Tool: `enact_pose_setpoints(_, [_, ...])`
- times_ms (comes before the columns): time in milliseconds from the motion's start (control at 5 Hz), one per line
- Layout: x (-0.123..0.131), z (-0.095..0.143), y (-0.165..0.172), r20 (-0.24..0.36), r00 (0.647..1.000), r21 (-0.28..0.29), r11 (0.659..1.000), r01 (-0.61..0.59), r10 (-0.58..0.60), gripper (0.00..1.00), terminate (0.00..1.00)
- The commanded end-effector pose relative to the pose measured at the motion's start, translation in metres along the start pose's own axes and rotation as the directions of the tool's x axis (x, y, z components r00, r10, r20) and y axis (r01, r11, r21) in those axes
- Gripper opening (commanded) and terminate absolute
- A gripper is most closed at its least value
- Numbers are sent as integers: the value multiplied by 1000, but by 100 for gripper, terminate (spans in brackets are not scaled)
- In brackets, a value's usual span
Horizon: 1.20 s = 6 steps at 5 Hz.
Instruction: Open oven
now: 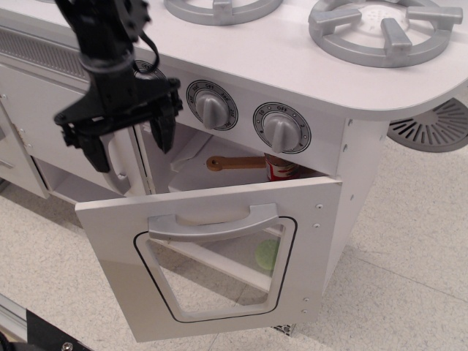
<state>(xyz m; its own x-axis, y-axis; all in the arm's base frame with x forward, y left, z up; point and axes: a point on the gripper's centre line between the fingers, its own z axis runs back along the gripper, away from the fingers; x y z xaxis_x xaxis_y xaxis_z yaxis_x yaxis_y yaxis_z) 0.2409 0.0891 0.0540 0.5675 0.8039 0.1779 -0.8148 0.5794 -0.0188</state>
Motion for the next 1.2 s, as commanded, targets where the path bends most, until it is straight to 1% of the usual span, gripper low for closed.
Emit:
enact_pose_setpoints(0, [19,-49,-1,-14,995,-17,995,101,-102,100,0])
enact_pose_setpoints(200, [17,-58,5,-55,991,-16,992,122,-123,100,0])
enact_pose_setpoints(400, [-9,-64,9,-116,991,-34,997,69,-72,100,0])
enact_pose_setpoints(600, [-40,-63,7,-114,993,-58,998,26,-32,100,0])
enact_pose_setpoints(800, [-62,-58,1,-102,993,-86,993,-76,67,100,0])
enact_pose_setpoints(1000, [-84,-47,-6,-162,974,-120,976,-181,161,100,0])
